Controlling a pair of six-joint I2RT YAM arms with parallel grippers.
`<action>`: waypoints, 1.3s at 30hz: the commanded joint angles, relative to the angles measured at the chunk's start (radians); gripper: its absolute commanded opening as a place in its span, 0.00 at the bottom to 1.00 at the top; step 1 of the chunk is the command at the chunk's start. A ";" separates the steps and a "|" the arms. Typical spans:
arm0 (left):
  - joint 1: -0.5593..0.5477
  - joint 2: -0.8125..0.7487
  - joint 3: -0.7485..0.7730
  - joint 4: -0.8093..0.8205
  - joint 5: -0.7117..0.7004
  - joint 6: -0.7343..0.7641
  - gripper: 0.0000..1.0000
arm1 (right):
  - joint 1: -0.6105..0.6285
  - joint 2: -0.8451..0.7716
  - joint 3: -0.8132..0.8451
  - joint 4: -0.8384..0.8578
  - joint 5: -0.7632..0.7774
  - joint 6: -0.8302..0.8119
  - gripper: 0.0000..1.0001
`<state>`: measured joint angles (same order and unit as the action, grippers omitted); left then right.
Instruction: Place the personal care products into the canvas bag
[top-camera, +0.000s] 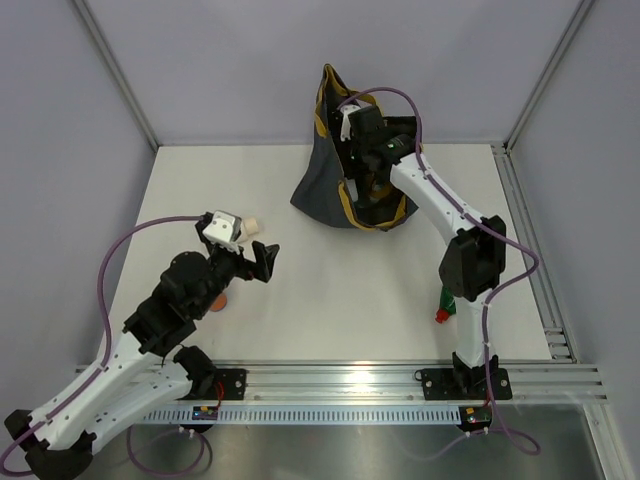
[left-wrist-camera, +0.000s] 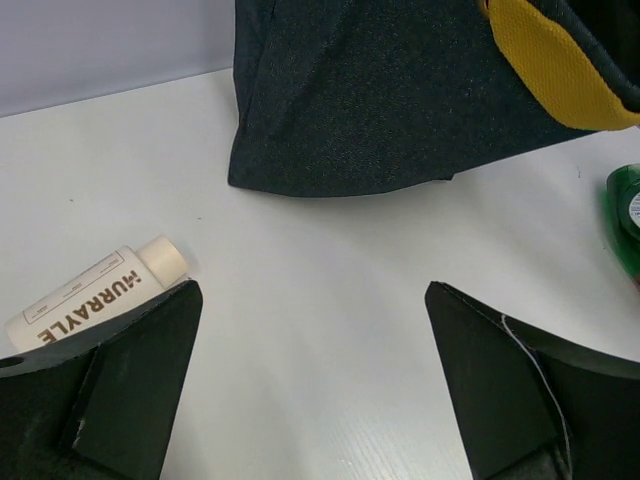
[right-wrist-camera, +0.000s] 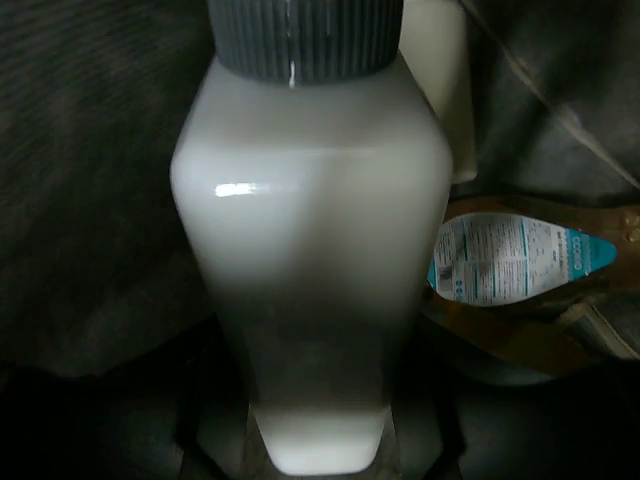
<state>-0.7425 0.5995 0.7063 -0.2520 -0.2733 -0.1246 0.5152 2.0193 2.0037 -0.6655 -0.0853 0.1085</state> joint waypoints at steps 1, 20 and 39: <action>0.003 -0.017 -0.016 0.054 -0.040 -0.020 0.99 | 0.017 0.025 0.167 0.119 -0.022 -0.013 0.06; 0.041 0.327 0.243 -0.194 -0.129 0.340 0.99 | -0.102 -0.030 0.259 -0.052 -0.545 -0.392 0.99; 0.442 0.821 0.389 -0.296 0.125 0.852 0.93 | -0.159 -0.666 -0.321 -0.158 -0.884 -0.799 0.99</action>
<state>-0.3656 1.3544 1.0092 -0.5373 -0.1913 0.6258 0.3580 1.3540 1.7466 -0.7967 -0.8886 -0.5743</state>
